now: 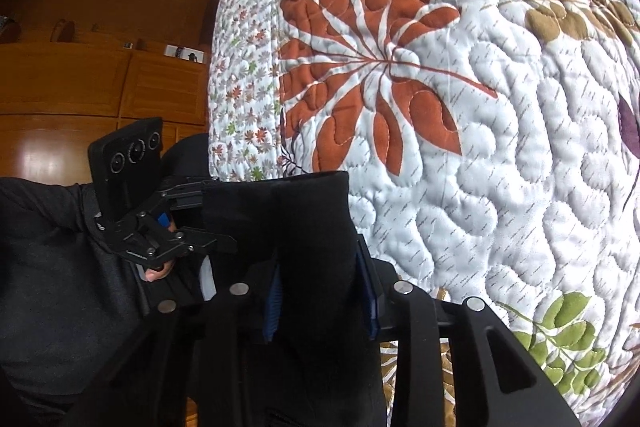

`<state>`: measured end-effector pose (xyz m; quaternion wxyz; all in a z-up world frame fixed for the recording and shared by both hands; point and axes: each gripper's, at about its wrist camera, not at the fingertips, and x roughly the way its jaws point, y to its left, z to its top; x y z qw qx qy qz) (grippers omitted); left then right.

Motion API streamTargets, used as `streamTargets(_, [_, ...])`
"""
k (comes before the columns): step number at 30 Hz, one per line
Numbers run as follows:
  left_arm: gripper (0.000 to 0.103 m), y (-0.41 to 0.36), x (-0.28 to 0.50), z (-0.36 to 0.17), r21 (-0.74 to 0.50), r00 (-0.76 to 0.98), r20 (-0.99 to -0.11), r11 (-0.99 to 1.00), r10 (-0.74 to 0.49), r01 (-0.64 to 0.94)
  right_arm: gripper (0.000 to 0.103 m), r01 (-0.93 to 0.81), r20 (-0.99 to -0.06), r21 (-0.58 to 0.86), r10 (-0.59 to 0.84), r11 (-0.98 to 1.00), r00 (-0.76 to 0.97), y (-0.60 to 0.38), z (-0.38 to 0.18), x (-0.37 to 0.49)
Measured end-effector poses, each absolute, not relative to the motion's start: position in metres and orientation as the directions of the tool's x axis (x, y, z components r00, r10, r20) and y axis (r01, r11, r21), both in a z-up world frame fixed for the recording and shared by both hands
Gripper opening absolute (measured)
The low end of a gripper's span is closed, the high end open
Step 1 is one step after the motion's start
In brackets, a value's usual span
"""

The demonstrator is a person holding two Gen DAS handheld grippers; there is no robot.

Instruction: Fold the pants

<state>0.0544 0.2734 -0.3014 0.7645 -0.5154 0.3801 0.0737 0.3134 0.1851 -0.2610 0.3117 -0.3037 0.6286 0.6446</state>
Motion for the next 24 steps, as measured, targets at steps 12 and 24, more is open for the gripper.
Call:
streamTargets(12, [0.019,0.257,0.065,-0.236,-0.669,0.713,-0.664,0.605,-0.226,-0.432,0.032,-0.910,-0.906,0.415,0.096,0.002,-0.413,0.157,-0.187,0.288])
streamTargets(24, [0.017,0.188,0.075,-0.139,-0.584,0.762,-0.602,0.782,-0.238,-0.218,0.031,-0.975,-0.959,0.181,0.245,0.129,-0.146,0.061,-0.075,0.264])
